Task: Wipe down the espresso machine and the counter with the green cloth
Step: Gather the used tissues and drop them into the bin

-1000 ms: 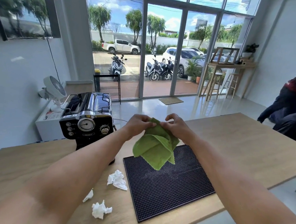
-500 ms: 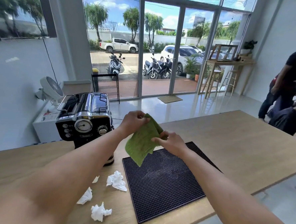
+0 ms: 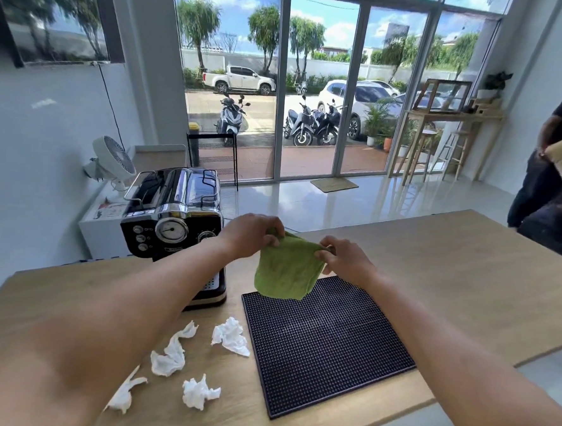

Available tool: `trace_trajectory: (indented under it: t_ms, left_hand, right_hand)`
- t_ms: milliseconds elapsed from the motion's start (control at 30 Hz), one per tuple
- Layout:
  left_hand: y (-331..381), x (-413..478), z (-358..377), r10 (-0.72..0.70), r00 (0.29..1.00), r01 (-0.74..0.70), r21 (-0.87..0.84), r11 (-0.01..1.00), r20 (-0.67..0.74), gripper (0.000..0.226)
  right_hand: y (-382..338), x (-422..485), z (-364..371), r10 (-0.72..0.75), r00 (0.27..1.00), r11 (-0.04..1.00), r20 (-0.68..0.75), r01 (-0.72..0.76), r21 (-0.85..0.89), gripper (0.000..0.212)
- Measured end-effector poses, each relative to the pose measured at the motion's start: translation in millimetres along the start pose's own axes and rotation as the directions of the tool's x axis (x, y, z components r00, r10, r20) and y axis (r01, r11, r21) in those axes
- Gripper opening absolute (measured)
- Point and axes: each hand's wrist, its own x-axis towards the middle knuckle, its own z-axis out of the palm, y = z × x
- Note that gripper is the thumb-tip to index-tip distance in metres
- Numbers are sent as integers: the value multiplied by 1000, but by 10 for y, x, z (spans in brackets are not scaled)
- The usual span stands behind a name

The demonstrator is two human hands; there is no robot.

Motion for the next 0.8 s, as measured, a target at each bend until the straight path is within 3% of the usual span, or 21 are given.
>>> trace_trajectory:
  t_ms: [67,200,333,467,567,667,733,800]
  left_hand:
    - [2,-14,35,-7,1000,9,70,998,-28,29]
    - [-40,-40,100,-11,999,17,125,992,-46,34]
    - [-93,-59,143,-88,996,88,31,996,8,33]
    - [-90,-97,223,-64,993,59,52,997,97,37]
    - [-32,-123,304,-106,989,120,-130,984,105,33]
    - [2,-139,385,-189,955,276,-450,849,228,31]
    - [-5,-155,452,-208,927,348,-513,785,311,34]
    - [-1,-180,517,-203,895,386,-463,798,397,51]
  right_hand:
    - [-28,19,5,-3,1000,997,17,4,-83,8]
    - [-25,40,-11,-6,999,987,52,15,-160,43]
    - [6,76,-75,25,998,992,64,-17,-128,23]
    - [22,103,-99,45,996,990,71,-35,-137,16]
    - [54,140,-51,63,991,974,121,-34,-225,15]
    - [56,155,38,73,989,943,130,-27,-330,22]
    - [67,161,119,80,984,933,159,-18,-358,27]
    - [81,166,216,81,978,920,193,1,-391,33]
